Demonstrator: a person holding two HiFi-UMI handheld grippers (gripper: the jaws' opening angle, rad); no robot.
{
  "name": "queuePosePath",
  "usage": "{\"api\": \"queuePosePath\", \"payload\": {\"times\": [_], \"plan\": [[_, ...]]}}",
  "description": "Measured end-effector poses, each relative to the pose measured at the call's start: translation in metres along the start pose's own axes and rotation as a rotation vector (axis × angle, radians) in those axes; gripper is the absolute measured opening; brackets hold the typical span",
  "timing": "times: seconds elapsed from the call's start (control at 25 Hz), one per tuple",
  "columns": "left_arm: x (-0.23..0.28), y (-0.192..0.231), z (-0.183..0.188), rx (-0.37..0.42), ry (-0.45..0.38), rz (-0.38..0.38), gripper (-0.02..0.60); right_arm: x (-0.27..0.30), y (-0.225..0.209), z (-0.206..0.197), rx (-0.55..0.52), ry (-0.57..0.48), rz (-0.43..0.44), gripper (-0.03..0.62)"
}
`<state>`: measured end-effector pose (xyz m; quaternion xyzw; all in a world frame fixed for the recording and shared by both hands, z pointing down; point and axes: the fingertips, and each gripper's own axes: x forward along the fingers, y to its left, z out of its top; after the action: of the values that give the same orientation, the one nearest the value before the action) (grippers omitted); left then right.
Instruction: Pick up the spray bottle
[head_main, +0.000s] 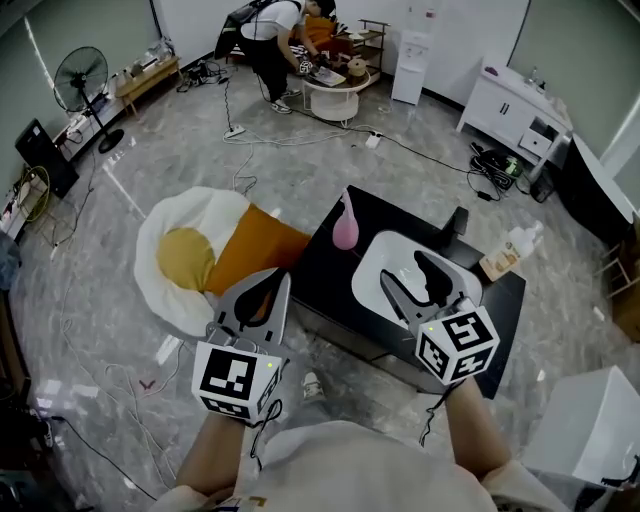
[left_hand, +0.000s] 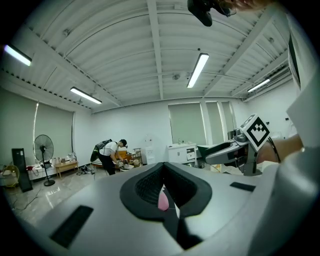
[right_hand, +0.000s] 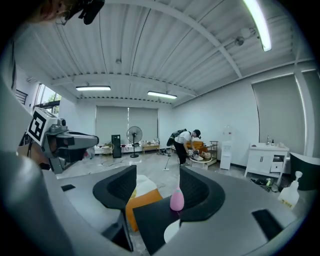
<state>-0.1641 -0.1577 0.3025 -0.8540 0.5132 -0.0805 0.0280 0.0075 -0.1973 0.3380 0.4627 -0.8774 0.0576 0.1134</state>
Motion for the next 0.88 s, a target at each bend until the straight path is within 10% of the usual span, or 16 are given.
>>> {"api": "queuePosePath", "payload": {"times": [0.88], "plan": [[0.144, 0.081, -0.105, -0.011, 0.188, -0.119, 0.02, 0.216, -0.055, -0.09, 0.042, 0.252, -0.022, 0.284]]}}
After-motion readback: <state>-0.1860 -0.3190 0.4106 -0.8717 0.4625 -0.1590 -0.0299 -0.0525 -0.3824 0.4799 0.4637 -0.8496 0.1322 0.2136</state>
